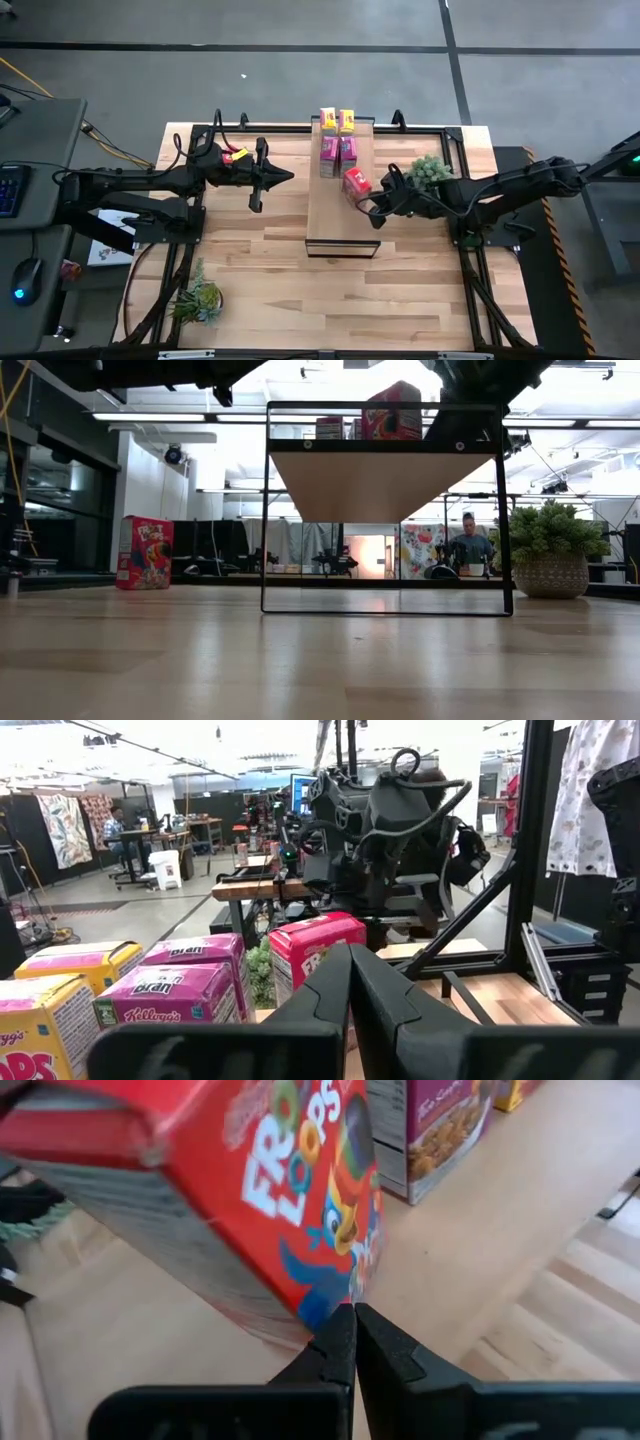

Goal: Stack cereal on shelf
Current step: Put the bottom red cereal box on the shelf

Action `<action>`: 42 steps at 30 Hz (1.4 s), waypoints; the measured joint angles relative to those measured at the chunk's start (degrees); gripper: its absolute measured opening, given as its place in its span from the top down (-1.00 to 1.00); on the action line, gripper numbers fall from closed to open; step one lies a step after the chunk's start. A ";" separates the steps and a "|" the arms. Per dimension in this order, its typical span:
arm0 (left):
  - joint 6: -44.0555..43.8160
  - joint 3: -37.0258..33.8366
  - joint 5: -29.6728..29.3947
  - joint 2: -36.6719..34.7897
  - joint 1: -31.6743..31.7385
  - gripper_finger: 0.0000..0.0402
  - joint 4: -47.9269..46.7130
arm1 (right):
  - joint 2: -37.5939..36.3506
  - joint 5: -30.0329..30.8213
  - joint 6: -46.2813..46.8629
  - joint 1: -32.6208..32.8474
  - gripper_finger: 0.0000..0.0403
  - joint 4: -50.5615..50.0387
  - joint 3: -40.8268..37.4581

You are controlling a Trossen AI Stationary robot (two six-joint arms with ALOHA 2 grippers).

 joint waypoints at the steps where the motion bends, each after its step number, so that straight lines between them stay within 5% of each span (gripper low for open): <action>1: 0.03 0.00 0.00 0.00 0.00 1.00 0.00 | 0.00 -0.24 0.43 0.02 1.00 0.40 0.00; 42: -0.46 0.00 0.00 -0.01 0.02 1.00 -0.84 | 0.02 -6.19 4.80 2.38 1.00 6.12 -0.02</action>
